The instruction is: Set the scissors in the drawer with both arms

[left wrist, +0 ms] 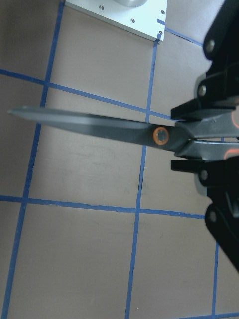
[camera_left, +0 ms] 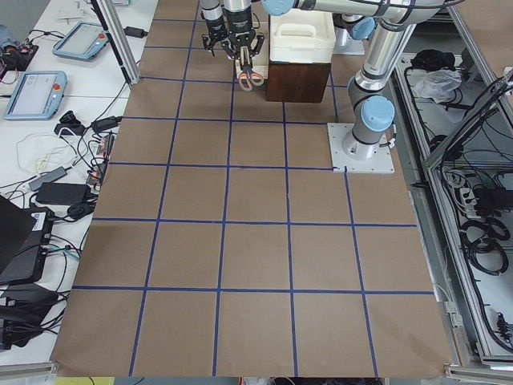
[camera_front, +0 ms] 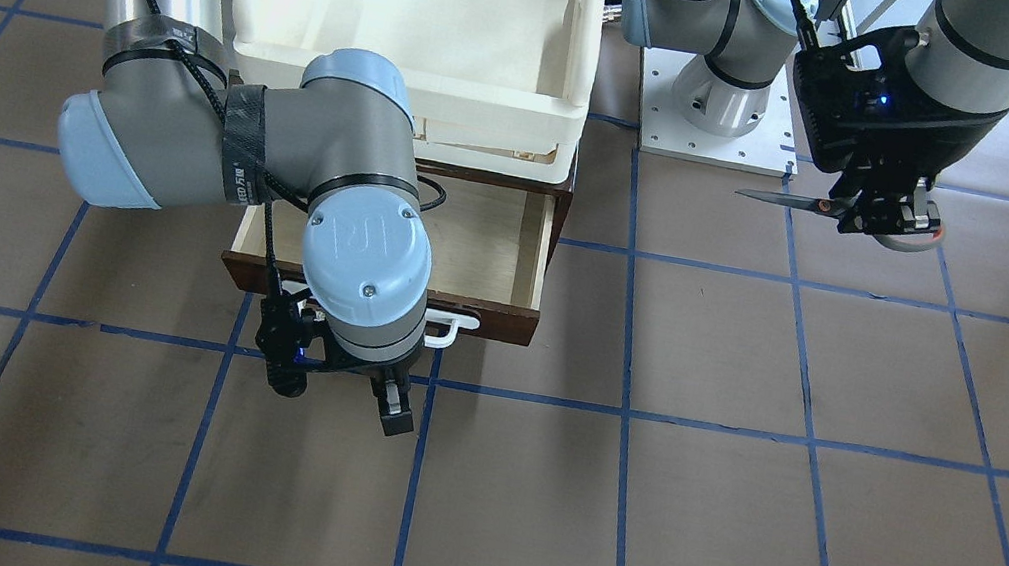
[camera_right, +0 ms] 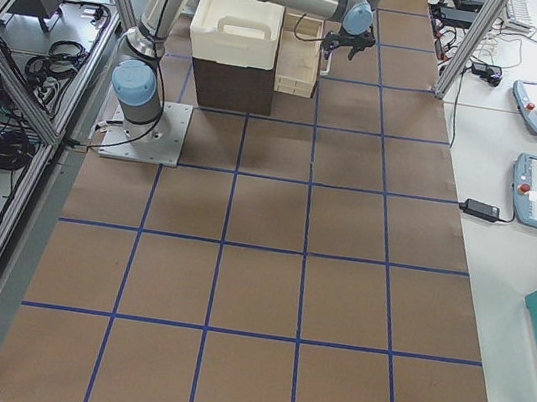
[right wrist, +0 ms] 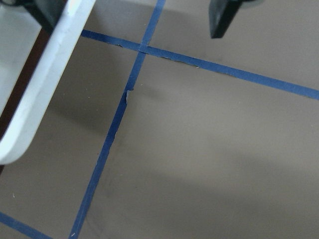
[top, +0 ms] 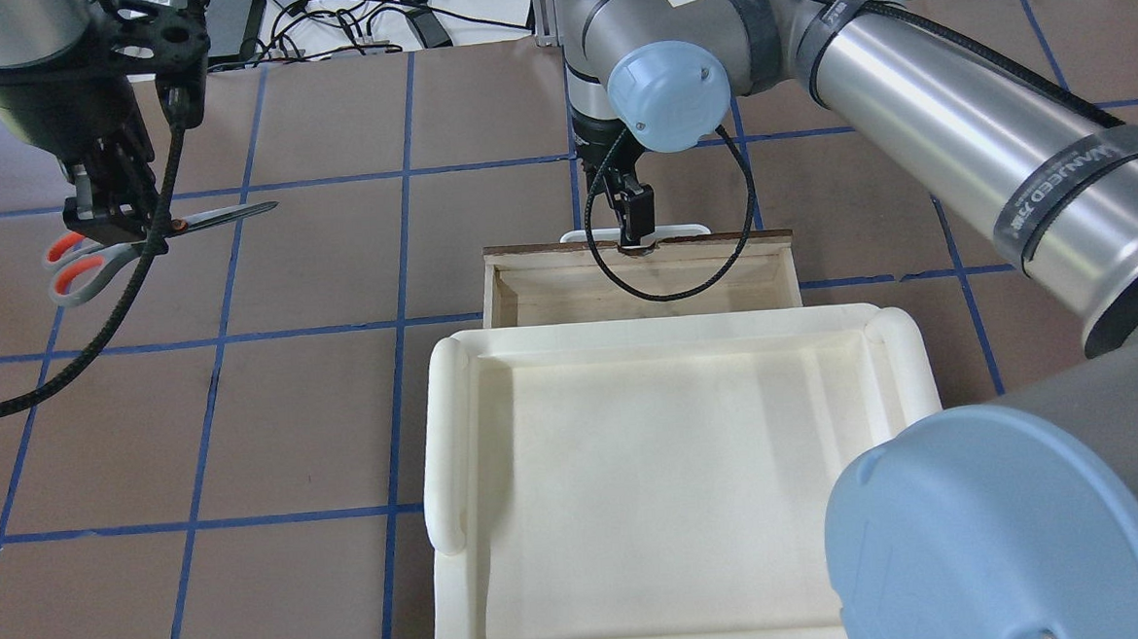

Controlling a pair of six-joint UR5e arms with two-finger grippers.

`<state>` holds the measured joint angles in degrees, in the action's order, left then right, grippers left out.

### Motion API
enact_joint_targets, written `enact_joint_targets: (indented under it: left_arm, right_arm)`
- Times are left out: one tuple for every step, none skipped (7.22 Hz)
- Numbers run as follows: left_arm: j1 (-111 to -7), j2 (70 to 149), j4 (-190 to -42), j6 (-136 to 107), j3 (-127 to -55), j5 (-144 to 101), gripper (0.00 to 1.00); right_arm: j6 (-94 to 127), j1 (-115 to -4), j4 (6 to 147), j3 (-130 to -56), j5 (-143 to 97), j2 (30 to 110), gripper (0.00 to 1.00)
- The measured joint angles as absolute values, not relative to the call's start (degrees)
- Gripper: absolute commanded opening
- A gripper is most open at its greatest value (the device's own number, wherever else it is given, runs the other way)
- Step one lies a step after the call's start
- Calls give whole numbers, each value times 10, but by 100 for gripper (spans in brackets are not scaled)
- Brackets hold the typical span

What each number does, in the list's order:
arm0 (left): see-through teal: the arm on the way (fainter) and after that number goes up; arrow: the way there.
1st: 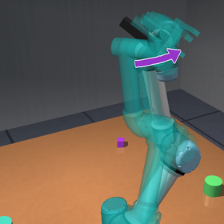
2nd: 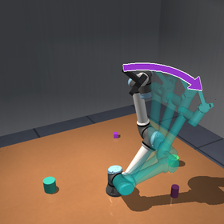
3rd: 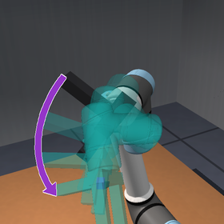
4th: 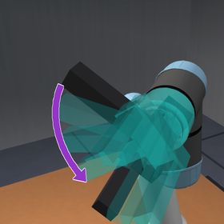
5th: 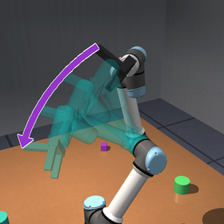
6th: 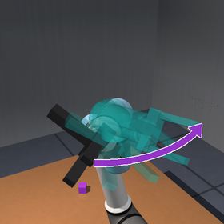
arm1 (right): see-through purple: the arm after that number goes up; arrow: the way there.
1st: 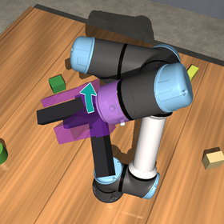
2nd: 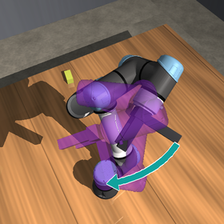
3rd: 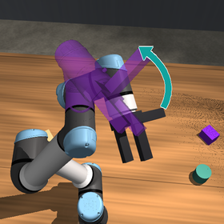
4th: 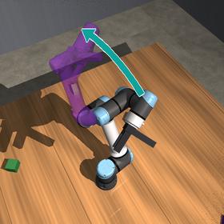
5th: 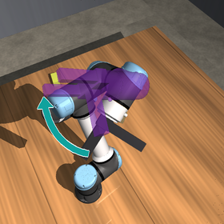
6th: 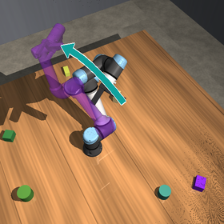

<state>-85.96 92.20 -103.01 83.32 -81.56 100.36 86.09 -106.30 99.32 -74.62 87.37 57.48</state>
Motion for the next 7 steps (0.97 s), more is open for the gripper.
enact_joint_targets:
  left_arm:
    - [-860, 922, -1030, 833, -816, 1004, 0]
    - [-860, 921, -1030, 833, -816, 1004, 0]
    - [-860, 921, -1030, 833, -816, 1004, 0]
    - [-860, 921, -1030, 833, -816, 1004, 0]
    - [-860, 921, -1030, 833, -816, 1004, 0]
    - [-860, 921, -1030, 833, -816, 1004, 0]
    - [-860, 921, -1030, 833, -816, 1004, 0]
  right_arm:
    - [858, -1062, 993, -739, 874, 568, 100]
    - [856, -1062, 993, -734, 874, 564, 100]
    - [856, -1060, 994, -731, 874, 562, 100]
    - [854, -1057, 994, -727, 874, 562, 100]
    - [851, -1054, 994, -720, 874, 560, 100]
    - [850, -1053, 994, -714, 875, 557, 100]
    - [849, -1052, 994, -710, 874, 553, 100]
